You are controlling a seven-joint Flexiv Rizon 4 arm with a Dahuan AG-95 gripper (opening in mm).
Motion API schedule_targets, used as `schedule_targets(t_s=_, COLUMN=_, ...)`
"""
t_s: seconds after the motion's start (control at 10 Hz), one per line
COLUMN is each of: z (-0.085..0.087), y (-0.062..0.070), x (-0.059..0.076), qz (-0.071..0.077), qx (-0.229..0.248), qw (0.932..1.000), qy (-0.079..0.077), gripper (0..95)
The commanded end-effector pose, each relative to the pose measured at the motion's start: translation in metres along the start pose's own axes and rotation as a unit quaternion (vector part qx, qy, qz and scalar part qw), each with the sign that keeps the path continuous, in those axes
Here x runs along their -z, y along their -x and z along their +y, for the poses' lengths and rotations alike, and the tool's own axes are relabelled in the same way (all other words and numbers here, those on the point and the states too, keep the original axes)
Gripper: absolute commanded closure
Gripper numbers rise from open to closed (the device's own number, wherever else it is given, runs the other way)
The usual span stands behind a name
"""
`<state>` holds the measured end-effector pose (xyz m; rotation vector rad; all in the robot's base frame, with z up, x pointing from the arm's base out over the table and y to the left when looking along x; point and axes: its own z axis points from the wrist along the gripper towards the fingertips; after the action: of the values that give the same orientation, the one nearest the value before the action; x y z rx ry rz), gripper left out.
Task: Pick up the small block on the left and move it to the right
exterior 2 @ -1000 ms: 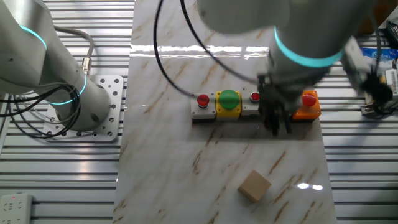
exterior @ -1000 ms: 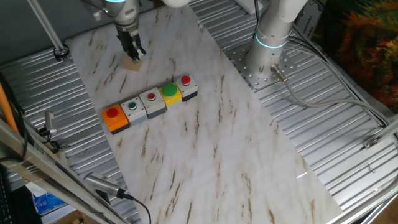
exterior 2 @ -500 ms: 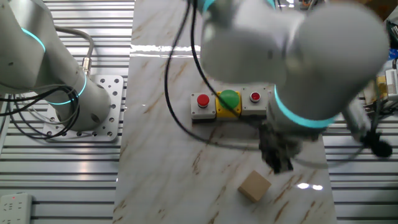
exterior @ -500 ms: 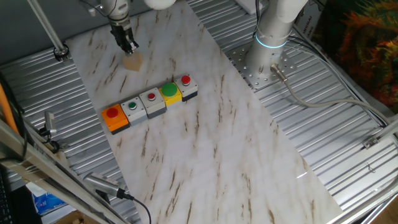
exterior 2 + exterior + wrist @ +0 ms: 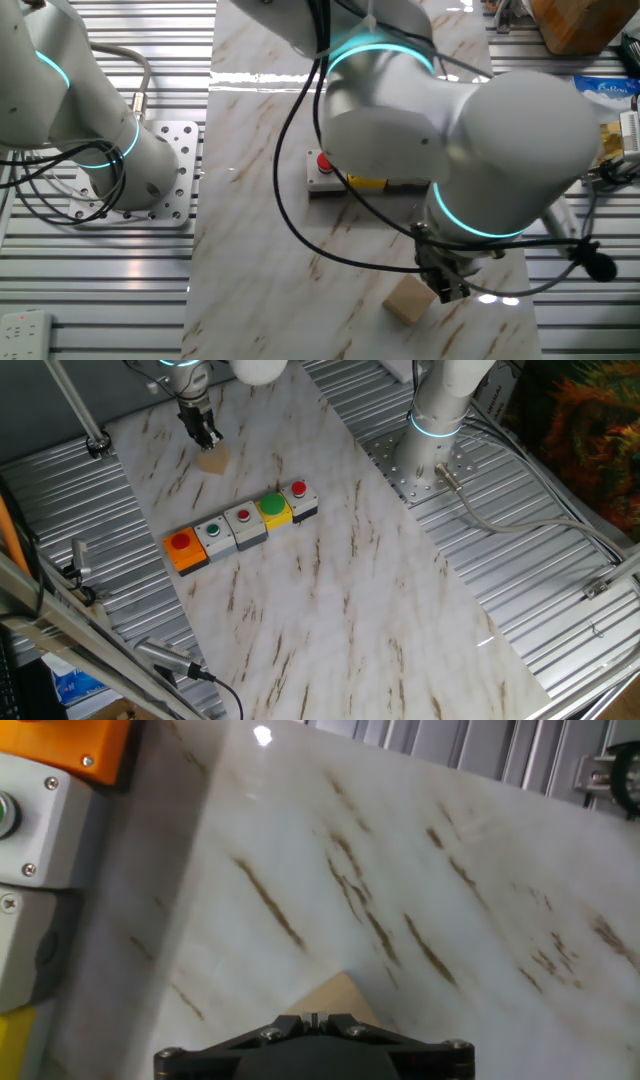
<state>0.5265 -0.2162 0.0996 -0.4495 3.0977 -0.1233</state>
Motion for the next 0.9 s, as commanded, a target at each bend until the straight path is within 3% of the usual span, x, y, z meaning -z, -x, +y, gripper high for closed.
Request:
schedule_targets(t_s=0.1, z=-0.0007, y=-0.0005, x=-0.0004, qz=0.001, qx=-0.001, qw=1.0000, qy=0.000, gripper=95.0)
schedule_targets(t_s=0.9, z=-0.0006, y=0.0004, x=-0.0005, qz=-0.004, qx=-0.008, qw=1.0000, qy=0.003, gripper=95.0)
